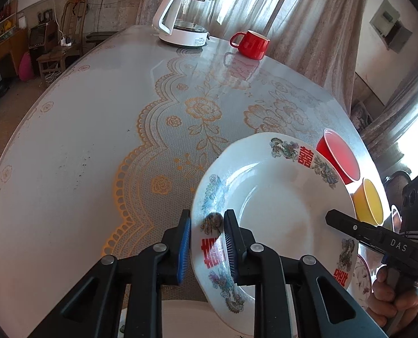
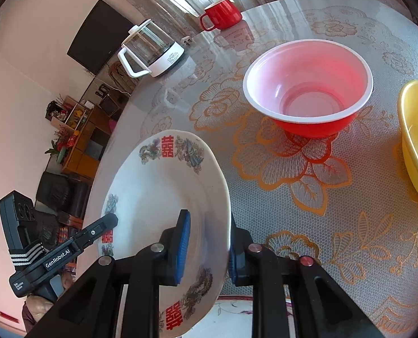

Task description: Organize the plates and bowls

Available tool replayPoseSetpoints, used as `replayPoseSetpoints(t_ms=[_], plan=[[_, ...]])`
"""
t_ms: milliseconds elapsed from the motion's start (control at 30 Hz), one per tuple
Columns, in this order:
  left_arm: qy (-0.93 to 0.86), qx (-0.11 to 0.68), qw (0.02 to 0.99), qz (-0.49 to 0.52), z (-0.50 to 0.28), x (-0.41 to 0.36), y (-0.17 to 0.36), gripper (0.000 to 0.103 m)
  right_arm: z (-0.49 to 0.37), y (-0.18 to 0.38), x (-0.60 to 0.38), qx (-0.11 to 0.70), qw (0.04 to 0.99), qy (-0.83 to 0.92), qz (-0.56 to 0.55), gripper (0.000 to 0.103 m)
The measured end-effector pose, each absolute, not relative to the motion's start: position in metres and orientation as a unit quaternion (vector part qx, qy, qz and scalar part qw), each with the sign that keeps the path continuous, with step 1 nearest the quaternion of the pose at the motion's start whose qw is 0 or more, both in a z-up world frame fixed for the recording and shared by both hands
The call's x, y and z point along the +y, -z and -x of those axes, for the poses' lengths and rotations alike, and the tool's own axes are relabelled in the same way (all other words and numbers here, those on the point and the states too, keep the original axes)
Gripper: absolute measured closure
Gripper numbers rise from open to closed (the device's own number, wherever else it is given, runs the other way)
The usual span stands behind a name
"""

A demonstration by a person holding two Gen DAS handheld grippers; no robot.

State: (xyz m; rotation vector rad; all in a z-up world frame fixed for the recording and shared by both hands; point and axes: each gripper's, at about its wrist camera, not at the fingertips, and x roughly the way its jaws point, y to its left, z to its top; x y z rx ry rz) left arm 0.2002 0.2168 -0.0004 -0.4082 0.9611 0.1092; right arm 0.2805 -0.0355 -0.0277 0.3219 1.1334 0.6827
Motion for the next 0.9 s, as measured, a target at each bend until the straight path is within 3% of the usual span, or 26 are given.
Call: replayPoseSetpoints(t_ms=[900], plan=[[-0.015,0.424,0.89,0.166,-0.148,0.164,-0.031,0.082,-0.231,0.01,-0.084,0.498,0.803,-0.283,-0.167,0.081]])
